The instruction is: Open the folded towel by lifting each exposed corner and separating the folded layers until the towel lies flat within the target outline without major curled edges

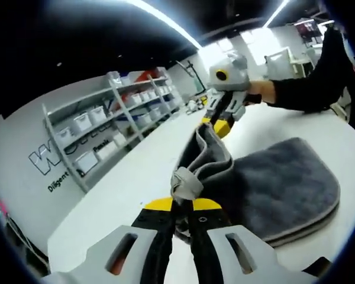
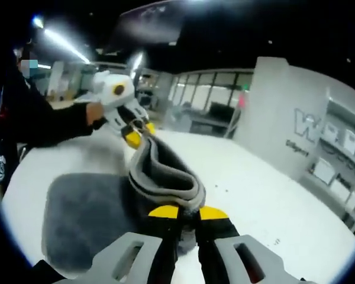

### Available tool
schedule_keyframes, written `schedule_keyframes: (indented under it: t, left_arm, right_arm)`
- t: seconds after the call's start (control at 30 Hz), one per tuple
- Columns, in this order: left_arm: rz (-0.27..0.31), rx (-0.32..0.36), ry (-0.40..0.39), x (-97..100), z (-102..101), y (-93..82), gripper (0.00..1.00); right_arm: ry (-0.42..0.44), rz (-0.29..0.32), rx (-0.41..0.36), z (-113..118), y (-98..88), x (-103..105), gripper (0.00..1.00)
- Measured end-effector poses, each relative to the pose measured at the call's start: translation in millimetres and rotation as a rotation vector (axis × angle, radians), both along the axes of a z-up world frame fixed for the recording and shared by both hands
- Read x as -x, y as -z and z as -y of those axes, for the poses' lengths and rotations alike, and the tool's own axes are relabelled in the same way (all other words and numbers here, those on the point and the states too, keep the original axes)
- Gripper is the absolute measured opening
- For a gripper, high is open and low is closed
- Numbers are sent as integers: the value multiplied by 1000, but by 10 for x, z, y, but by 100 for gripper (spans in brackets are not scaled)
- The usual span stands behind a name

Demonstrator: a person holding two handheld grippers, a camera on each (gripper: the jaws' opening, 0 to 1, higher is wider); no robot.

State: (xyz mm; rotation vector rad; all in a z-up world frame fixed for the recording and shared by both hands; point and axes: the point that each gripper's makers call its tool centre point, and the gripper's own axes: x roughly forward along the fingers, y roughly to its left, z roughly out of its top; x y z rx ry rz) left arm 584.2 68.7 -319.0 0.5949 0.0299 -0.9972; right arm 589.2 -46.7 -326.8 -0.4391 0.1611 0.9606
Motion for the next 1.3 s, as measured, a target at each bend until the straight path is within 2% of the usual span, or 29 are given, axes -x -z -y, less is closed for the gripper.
schedule_keyframes:
  t: [0.3, 0.4, 0.53, 0.63, 0.77, 1.07, 1.3]
  left_arm:
    - [26, -17, -77, -182, -65, 68, 8]
    - [66, -49, -130, -287, -115, 77, 9]
    - [85, -58, -152, -335, -102, 88, 9]
    - [107, -60, -186, -399, -114, 91, 10]
    - [139, -67, -237, -487, -137, 107, 11]
    - [198, -98, -303, -636, -182, 238, 14]
    - [202, -122, -325, -730, -162, 332, 13]
  right_arm:
    - [53, 84, 11, -19, 22, -139, 5]
    - [66, 97, 10, -11, 32, -173, 5]
    - [107, 120, -15, 9, 18, -257, 6]
    - [139, 177, 0, 16, 20, -320, 7]
    - [164, 212, 8, 7, 25, -372, 8]
    - [210, 215, 5, 8, 93, -518, 8]
    - [253, 193, 9, 26, 178, -640, 7]
